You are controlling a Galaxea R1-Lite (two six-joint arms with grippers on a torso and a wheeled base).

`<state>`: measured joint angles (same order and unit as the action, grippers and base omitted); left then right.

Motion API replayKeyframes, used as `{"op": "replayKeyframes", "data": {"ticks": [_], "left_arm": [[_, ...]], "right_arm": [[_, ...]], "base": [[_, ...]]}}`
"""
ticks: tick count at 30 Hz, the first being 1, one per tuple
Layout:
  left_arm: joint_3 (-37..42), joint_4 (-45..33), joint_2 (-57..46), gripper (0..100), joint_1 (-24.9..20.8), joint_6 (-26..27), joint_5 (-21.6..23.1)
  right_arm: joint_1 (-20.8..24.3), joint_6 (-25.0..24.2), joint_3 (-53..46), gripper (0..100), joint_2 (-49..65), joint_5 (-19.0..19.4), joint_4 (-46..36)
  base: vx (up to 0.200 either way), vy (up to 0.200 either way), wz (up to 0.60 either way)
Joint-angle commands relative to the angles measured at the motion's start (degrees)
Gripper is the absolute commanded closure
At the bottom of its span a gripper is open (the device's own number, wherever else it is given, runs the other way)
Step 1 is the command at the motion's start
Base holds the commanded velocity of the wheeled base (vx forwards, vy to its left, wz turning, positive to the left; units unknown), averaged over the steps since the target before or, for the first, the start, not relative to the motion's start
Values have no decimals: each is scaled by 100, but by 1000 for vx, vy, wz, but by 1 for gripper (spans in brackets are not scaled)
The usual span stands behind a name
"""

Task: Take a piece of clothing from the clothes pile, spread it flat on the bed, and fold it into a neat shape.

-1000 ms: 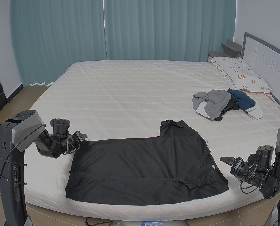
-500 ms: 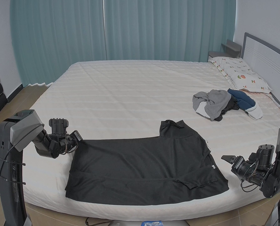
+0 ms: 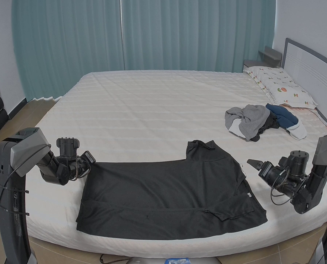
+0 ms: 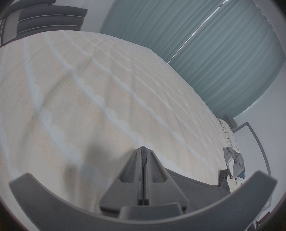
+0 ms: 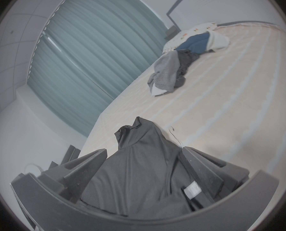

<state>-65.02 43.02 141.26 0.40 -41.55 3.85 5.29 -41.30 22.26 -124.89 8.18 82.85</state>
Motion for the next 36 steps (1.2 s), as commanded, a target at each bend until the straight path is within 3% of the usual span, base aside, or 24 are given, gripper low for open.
{"op": "replayKeyframes", "data": {"ticks": [1, 3, 4, 6, 11, 26, 36], "left_arm": [[69, 40, -20, 100, -23, -214, 72], [78, 40, -11, 100, -23, -222, 81], [78, 40, -11, 100, -23, -222, 81], [174, 40, -29, 100, -31, -222, 81], [253, 49, -38, 100, 4, -222, 81], [280, 40, -11, 100, 13, -214, 81], [297, 40, -11, 100, 13, -214, 81]], "right_arm": [[385, 817, 2757, 0, -747, -9, -2352], [473, 1045, 3478, 0, -976, -27, -3213], [473, 1045, 3478, 0, -976, -27, -3213], [552, 1450, 4366, 0, -1204, -132, -4048], [622, 1573, 5394, 0, -1600, -212, -4787], [499, 1590, 6897, 0, -2760, -396, -5121], [455, 1537, 7284, 0, -3059, -598, -5112]], "base": [[0, 0, 0], [0, 0, 0], [0, 0, 0], [0, 0, 0], [0, 0, 0], [0, 0, 0], [0, 0, 0]]}}
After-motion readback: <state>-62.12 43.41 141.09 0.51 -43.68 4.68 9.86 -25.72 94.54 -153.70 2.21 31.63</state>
